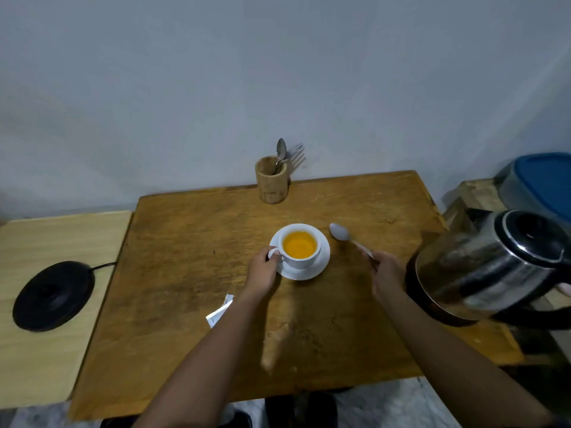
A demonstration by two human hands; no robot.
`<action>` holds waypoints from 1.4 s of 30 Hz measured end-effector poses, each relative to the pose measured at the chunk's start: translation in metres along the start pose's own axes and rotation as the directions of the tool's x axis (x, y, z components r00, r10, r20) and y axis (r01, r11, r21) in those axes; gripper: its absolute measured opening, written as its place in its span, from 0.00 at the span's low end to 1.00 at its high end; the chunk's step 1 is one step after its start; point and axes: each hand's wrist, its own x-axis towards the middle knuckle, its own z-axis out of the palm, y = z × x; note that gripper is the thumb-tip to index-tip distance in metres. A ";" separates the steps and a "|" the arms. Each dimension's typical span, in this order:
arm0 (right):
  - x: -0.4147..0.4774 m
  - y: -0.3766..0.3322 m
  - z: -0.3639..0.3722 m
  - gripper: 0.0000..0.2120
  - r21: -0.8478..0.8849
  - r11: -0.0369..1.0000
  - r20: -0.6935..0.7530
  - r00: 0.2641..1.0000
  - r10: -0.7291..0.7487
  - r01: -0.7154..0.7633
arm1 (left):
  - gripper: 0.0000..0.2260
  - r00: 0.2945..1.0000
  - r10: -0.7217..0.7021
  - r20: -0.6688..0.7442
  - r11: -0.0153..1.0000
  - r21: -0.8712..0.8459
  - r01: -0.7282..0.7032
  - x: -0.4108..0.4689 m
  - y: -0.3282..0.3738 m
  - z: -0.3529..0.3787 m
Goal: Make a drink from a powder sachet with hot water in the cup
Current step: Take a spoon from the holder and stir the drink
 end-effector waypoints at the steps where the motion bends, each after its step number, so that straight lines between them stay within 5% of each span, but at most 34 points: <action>1: 0.000 0.003 0.000 0.05 0.010 1.000 0.025 0.999 0.026 -0.026 | 0.11 1.000 0.011 0.004 1.000 0.002 -0.011 0.000 0.000 0.000; 4: -0.002 0.011 0.000 0.06 -0.032 0.998 0.123 0.991 0.054 -0.050 | 0.11 0.999 0.034 0.011 0.999 0.004 -0.034 -0.001 0.000 0.000; 6: -0.002 0.016 -0.002 0.06 -0.276 0.961 0.147 0.989 0.019 0.023 | 0.11 0.999 0.043 0.015 0.999 -0.003 -0.043 -0.001 0.000 0.000; 8: -0.001 0.018 -0.005 0.04 -0.552 0.820 0.189 0.981 -0.054 0.151 | 0.10 0.998 0.056 0.012 0.998 0.002 -0.056 -0.001 -0.001 0.000; 11: -0.003 0.019 -0.006 0.06 -0.718 0.627 0.311 0.945 -0.099 0.302 | 0.10 0.999 0.046 0.004 0.999 0.010 -0.046 -0.001 -0.001 0.000; 19: -0.010 0.021 -0.007 0.09 -0.752 0.457 0.454 0.876 -0.161 0.474 | 0.11 0.999 0.048 0.012 0.997 0.061 -0.049 0.001 0.007 -0.001; 27: -0.010 0.027 -0.003 0.06 -0.744 0.396 0.507 0.841 -0.191 0.538 | 0.11 0.998 0.069 0.015 0.995 0.070 -0.070 0.003 0.005 0.000; 32: -0.007 0.031 -0.003 0.06 -0.746 0.359 0.525 0.827 -0.203 0.562 | 0.13 0.973 0.101 -0.208 0.994 0.071 -0.088 -0.014 -0.004 0.007; 35: -0.005 0.031 -0.008 0.03 -0.727 0.266 0.568 0.772 -0.287 0.633 | 0.15 0.943 0.138 -0.302 0.965 0.255 -0.059 -0.025 -0.022 0.008; 38: 0.003 0.034 -0.025 0.15 -0.725 0.150 0.596 0.722 -0.352 0.672 | 0.19 0.973 0.183 -0.143 0.852 0.517 -0.085 -0.027 -0.047 0.005; 40: 0.014 0.042 -0.041 0.23 -0.766 -0.070 0.630 0.726 -0.276 0.639 | 0.22 0.982 0.184 -0.037 0.747 0.655 -0.115 -0.026 -0.057 0.002; 42: 0.020 0.046 -0.049 0.25 -0.763 -0.179 0.647 0.737 -0.196 0.622 | 0.23 0.985 0.173 0.009 0.693 0.710 -0.128 -0.026 -0.057 0.000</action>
